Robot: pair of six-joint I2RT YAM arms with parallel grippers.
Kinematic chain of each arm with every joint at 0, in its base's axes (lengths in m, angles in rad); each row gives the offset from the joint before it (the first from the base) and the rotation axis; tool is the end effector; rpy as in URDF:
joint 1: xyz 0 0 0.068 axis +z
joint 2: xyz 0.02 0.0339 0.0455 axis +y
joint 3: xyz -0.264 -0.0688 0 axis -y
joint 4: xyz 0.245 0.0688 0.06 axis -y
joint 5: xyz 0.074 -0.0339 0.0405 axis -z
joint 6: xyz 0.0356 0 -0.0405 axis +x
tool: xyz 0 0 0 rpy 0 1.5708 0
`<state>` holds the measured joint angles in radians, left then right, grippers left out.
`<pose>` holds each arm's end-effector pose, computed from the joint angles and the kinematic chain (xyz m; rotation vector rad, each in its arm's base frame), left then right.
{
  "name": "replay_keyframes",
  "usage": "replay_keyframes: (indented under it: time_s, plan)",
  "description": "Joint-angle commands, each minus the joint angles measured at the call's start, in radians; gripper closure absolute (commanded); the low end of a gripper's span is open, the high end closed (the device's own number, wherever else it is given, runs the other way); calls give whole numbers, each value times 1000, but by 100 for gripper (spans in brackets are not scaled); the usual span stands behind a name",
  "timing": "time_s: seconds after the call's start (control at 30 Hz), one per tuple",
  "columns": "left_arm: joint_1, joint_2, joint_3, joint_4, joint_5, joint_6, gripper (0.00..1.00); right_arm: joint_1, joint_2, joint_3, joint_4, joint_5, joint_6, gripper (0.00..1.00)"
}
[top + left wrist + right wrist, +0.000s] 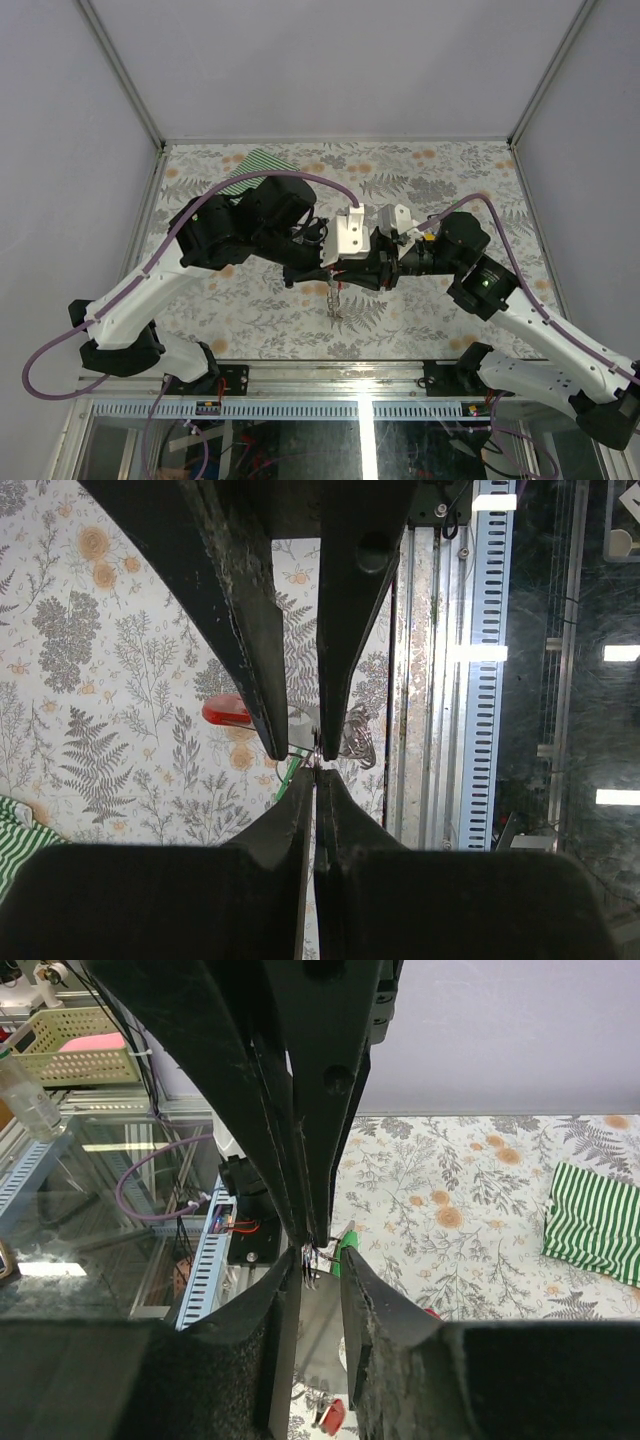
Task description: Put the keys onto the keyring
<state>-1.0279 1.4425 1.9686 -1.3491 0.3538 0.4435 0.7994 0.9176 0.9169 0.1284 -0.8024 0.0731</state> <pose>0.1139 -0.2127 0.4715 1.7615 1.6913 -0.6923 0.1228 0.1631 0.3956 -1.1763 1.1144 1.2621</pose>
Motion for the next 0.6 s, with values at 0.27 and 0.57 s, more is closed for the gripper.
replay_keyframes:
  time_s: [0.27,0.57]
  plan:
    - [-12,-17,27,40,-20,4,100,6,3,-1,84,-27,27,100]
    - [-12,-247,-222,377,-3,-38,72,6,-78,50,57,-5,24,100]
